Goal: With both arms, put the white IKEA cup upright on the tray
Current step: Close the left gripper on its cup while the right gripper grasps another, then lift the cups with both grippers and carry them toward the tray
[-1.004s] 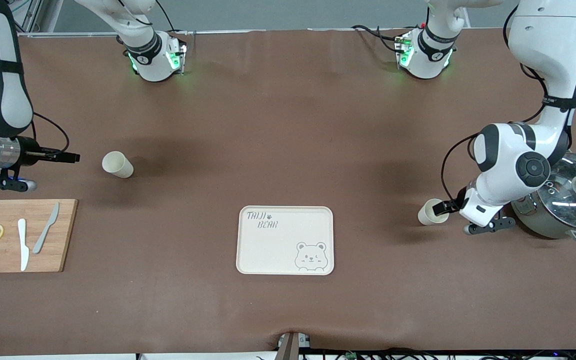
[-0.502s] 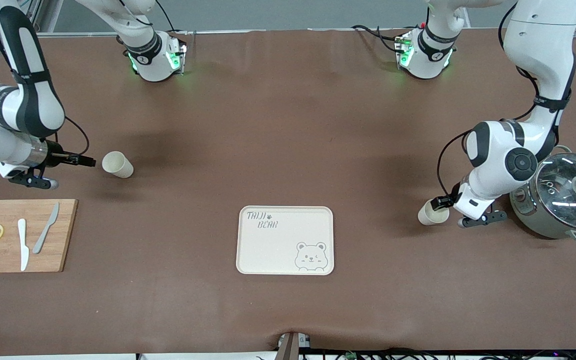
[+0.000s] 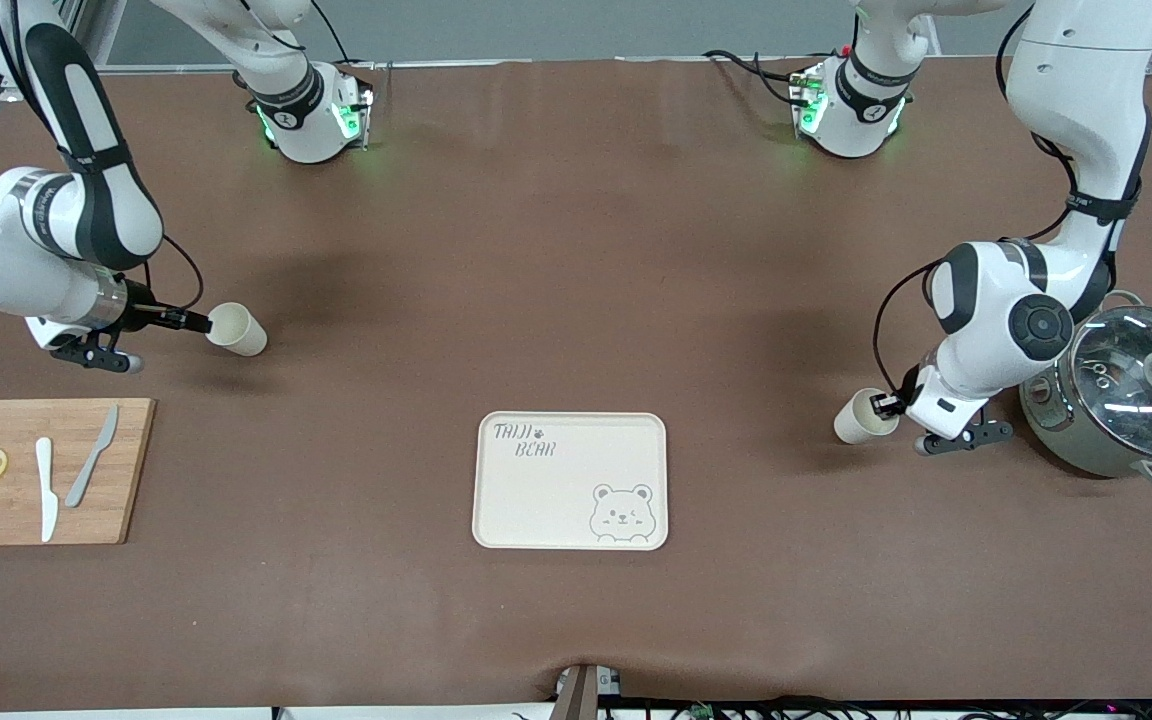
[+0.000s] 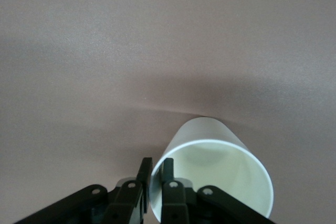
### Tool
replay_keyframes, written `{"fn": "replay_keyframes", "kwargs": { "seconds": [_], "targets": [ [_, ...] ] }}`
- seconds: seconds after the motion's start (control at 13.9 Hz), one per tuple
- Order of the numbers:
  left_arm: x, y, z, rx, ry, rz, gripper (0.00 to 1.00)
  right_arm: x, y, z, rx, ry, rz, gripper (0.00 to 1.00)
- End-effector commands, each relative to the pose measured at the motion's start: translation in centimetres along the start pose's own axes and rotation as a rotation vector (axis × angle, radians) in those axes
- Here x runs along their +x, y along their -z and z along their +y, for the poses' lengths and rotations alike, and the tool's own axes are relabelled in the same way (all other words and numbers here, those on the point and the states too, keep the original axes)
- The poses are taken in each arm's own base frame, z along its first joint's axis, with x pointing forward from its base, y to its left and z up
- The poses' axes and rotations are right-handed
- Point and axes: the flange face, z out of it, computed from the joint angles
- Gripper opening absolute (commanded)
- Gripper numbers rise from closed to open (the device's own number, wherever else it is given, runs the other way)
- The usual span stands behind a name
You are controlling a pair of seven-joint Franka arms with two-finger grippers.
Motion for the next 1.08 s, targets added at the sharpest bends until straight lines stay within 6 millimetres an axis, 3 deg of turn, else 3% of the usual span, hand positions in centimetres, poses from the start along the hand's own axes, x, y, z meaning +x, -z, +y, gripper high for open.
{"fn": "replay_keyframes", "kwargs": {
  "seconds": [0.0,0.14,0.43,0.65,1.0],
  "targets": [
    [-0.4,0.2,-0.2,-0.011,-0.003,0.005,0.0,-1.1,-0.4,-0.9,0.02,-0.027,0.01,0.64],
    [-0.3,0.3,-0.4,-0.011,-0.003,0.006,0.0,-1.5,-0.9,-1.4,0.029,-0.038,-0.002,0.37],
    [0.3,1.2,0.1,-0.015,-0.008,0.025,0.0,-1.4,-2.1,-2.4,0.037,-0.046,0.015,0.22],
    [0.9,2.7,0.7,-0.023,-0.015,0.052,0.0,-1.4,-3.0,-2.3,0.035,-0.049,0.032,0.02],
    [1.2,4.6,1.2,-0.034,-0.017,0.081,0.0,-1.4,-2.6,-2.1,0.037,-0.053,0.025,0.0]
  ]
}}
